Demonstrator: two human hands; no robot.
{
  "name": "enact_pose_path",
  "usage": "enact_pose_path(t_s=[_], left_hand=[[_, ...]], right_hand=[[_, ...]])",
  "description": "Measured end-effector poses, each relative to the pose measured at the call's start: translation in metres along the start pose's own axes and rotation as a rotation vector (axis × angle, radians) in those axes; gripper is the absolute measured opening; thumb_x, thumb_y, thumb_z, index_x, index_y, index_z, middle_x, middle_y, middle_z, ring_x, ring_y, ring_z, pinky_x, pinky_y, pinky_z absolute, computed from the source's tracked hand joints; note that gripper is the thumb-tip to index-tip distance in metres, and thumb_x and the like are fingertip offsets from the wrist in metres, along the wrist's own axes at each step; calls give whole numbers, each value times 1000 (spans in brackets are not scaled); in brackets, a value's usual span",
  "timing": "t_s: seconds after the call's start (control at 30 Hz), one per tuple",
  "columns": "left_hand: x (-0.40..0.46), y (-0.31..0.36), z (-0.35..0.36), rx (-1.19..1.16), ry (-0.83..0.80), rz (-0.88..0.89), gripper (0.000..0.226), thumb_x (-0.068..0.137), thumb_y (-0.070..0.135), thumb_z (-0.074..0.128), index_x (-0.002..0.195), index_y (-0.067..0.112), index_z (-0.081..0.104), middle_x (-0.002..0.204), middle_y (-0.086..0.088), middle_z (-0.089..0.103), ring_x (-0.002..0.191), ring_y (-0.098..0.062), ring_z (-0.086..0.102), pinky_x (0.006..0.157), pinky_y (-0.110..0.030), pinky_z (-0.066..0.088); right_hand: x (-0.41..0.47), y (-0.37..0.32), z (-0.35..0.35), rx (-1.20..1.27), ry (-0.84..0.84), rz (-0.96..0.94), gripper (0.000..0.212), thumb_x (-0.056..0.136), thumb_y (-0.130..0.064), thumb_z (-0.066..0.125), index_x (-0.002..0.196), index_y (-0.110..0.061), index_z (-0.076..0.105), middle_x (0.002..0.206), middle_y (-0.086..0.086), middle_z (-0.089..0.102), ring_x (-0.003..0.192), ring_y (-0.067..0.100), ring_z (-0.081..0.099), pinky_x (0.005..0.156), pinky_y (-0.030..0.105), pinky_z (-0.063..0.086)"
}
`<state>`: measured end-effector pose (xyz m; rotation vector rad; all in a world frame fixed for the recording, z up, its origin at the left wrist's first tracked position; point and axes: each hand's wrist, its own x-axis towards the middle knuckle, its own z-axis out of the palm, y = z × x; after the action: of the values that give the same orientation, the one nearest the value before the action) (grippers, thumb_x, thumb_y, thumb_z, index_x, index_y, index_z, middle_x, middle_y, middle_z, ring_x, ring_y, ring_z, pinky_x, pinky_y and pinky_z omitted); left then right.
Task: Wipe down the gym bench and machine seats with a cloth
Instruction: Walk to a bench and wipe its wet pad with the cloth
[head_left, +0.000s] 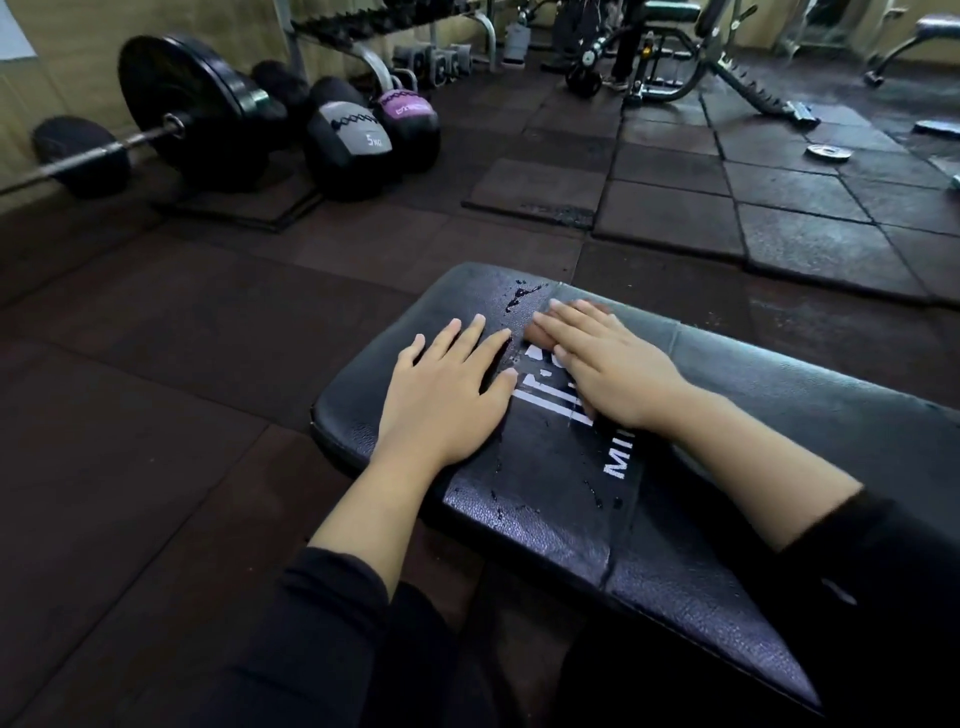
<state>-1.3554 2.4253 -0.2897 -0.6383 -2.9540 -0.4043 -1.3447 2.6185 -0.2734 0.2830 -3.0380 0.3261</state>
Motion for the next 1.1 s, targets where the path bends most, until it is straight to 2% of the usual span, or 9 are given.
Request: enact_pose_path(t_s=[0.17, 0.27, 0.33, 0.4, 0.5, 0.6, 0.77, 0.93, 1.1], left_hand=[[-1, -1, -1, 11, -24, 5, 52, 101, 51, 22, 152, 40, 17, 162, 13, 6, 148, -7, 1, 120, -35, 1], [-2, -3, 0, 14, -21, 12, 52, 101, 51, 21, 152, 40, 17, 162, 12, 6, 148, -8, 2, 120, -35, 1], [-2, -2, 1, 10, -20, 9, 52, 101, 51, 21, 152, 40, 17, 162, 12, 7, 148, -8, 2, 120, -35, 1], [-2, -2, 1, 9, -19, 5, 52, 101, 51, 21, 152, 40, 18, 162, 12, 7, 148, -8, 2, 120, -35, 1], [-1, -1, 1, 12, -6, 3, 52, 101, 50, 22, 152, 39, 19, 162, 12, 8, 148, -8, 3, 120, -36, 1], [-2, -1, 1, 13, -1, 7, 52, 101, 49, 23, 152, 39, 19, 162, 12, 8, 148, -8, 3, 120, -36, 2], [0, -3, -1, -9, -21, 5, 51, 101, 49, 24, 151, 40, 20, 161, 15, 8, 148, -6, 3, 120, -35, 3], [-1, -3, -1, -31, -19, 1, 51, 100, 49, 25, 150, 40, 23, 161, 16, 9, 148, -5, 4, 120, -36, 3], [0, -4, -2, -70, -6, 5, 49, 101, 46, 28, 149, 38, 27, 161, 14, 13, 147, -5, 5, 119, -36, 3]], right_hand=[[50, 10, -4, 53, -33, 74, 46, 103, -23, 26, 149, -22, 21, 158, -1, 14, 146, 18, 8, 117, 31, 3], [44, 44, -12, 114, 6, 204, 45, 102, -22, 30, 147, -20, 29, 155, 0, 24, 143, 15, 19, 114, 25, 10], [21, 52, -15, 86, 12, 226, 45, 101, -20, 31, 146, -20, 29, 155, 1, 25, 143, 16, 19, 117, 29, 11], [-5, 42, -13, 31, 8, 182, 46, 101, -19, 31, 147, -19, 26, 156, 2, 20, 145, 18, 13, 119, 34, 7], [-29, 6, -4, -11, 50, 83, 47, 102, -22, 30, 148, -21, 22, 157, -2, 15, 145, 15, 7, 116, 30, 0], [-11, -15, 1, -14, 41, 42, 47, 102, -23, 27, 148, -22, 20, 158, -3, 13, 145, 15, 5, 115, 29, 1], [37, 12, -3, 61, -28, 126, 46, 103, -23, 26, 148, -24, 21, 158, 0, 12, 146, 20, 5, 119, 33, 1], [7, 30, -12, 60, 28, 244, 46, 102, -21, 28, 147, -25, 24, 157, 0, 16, 145, 18, 10, 116, 27, 2], [-44, -17, -3, 15, 67, 52, 47, 101, -20, 33, 147, -25, 24, 157, -3, 16, 145, 16, 8, 113, 21, -4]])
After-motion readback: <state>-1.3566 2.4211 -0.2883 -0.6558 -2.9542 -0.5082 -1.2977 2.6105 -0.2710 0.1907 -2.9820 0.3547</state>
